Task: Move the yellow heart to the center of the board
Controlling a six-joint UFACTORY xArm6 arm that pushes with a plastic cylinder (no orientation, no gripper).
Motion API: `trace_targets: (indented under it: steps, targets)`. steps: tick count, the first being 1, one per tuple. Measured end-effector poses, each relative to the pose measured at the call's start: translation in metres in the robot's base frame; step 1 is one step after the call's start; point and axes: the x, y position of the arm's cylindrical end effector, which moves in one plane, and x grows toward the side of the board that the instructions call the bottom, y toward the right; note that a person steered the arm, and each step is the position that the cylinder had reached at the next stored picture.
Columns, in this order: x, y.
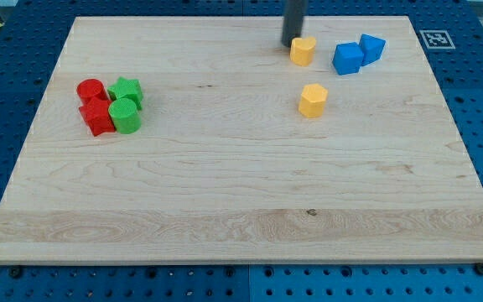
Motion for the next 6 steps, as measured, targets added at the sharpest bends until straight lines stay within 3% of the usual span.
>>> trace_targets:
  steps: [1,2,3,4,5,6]
  targets:
    - [0.044,-0.021]
    - [0.036,-0.021]
    - [-0.009,-0.019]
    - [-0.016,0.02]
    - [-0.004,0.057]
    - [0.037,0.054]
